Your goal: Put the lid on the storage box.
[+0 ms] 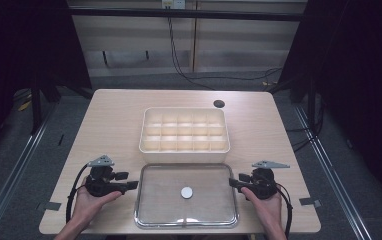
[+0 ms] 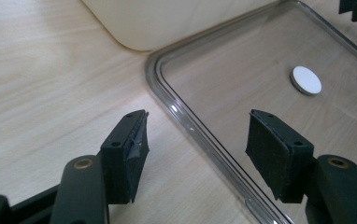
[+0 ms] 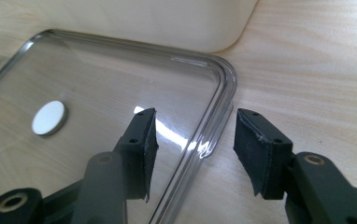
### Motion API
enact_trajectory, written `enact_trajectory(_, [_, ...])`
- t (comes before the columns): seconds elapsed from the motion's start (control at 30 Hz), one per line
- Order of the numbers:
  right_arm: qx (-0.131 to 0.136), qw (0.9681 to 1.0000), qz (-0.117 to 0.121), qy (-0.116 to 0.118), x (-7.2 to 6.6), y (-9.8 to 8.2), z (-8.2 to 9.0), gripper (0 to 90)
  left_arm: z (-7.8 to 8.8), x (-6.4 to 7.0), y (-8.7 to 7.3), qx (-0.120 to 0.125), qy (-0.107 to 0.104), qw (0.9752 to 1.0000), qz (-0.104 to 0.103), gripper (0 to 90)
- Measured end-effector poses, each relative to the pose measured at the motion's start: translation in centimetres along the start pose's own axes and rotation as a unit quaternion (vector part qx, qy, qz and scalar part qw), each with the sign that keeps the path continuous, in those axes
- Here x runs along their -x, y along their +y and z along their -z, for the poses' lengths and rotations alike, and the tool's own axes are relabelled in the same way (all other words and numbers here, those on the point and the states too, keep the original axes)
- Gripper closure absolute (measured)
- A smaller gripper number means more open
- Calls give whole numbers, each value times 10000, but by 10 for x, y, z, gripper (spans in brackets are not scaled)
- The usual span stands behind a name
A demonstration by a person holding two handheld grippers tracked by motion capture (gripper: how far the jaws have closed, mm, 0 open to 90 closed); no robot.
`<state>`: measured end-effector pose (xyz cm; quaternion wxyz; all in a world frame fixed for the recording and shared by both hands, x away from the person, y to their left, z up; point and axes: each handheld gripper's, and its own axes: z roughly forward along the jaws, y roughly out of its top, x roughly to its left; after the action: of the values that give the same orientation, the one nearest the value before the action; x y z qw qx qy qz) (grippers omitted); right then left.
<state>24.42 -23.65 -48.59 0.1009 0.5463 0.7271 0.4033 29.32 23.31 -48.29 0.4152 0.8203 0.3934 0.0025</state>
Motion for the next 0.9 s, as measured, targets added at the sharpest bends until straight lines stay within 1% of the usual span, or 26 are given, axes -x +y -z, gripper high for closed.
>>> enact_trajectory(0.03, [-6, 10000, 37, -49, 0, 0, -2, 491, -3, 0, -1, -85, -29, 9999, 77, 385])
enact_trajectory(0.07, [-5, 10000, 28, -59, 0, 1, -3, 491, -3, 0, -1, -85, -29, 9999, 77, 385])
enact_trajectory(0.1, [6, 10000, 14, -39, 1, 1, -5, 491, -6, 1, -1, -124, 14, 9999, 117, 399])
enact_trajectory(0.17, [-27, 10000, 4, -79, 1, 2, -8, 491, -8, 1, -1, -122, 18, 9999, 94, 411])
enact_trajectory(0.23, [-70, 9999, 12, -121, 0, 2, -11, 492, -10, 0, -1, -147, -37, 9998, 119, 411])
enact_trajectory(0.3, [-63, 9998, 45, -180, 0, 3, -14, 513, -12, 0, -1, -164, -38, 9998, 129, 412])
enact_trajectory(0.4, [-7, 9997, 40, -234, -1, 4, -15, 514, -16, 3, -1, -266, -80, 9996, 62, 412])
enact_trajectory(0.43, [-61, 9996, 81, -251, -2, 3, -16, 514, -17, 4, -1, -283, -80, 9996, 32, 427])
enact_trajectory(0.47, [-77, 9996, 87, -269, -2, 3, -17, 514, -20, 7, 0, -287, -158, 9995, 35, 456])
enact_trajectory(0.5, [-77, 9996, 87, -269, -2, 3, -17, 514, -20, 7, 0, -287, -158, 9995, 35, 490])
enact_trajectory(0.57, [-91, 9994, 107, -302, -2, 3, -17, 513, -22, 10, 1, -352, -99, 9993, -31, 495])
enact_trajectory(0.63, [-127, 9993, 91, -342, -2, 3, -18, 514, -25, 13, 2, -358, -119, 9993, -34, 495])
enact_trajectory(0.73, [-195, 9989, 222, -372, -3, 2, -19, 546, -26, 15, 2, -413, -83, 9990, -122, 489])
enact_trajectory(0.8, [-262, 9985, 265, -409, -3, 1, -21, 548, -26, 15, 1, -413, -51, 9990, -144, 521])
enact_trajectory(0.83, [-262, 9985, 265, -409, -3, 1, -21, 548, -26, 15, 1, -413, -51, 9990, -144, 542])
enact_trajectory(0.87, [-254, 9985, 250, -425, -4, 1, -22, 551, -26, 14, 1, -414, -63, 9990, -144, 542])
enact_trajectory(0.9, [-280, 9984, 248, -431, -5, 1, -22, 551, -26, 14, 1, -407, -64, 9991, -95, 548])
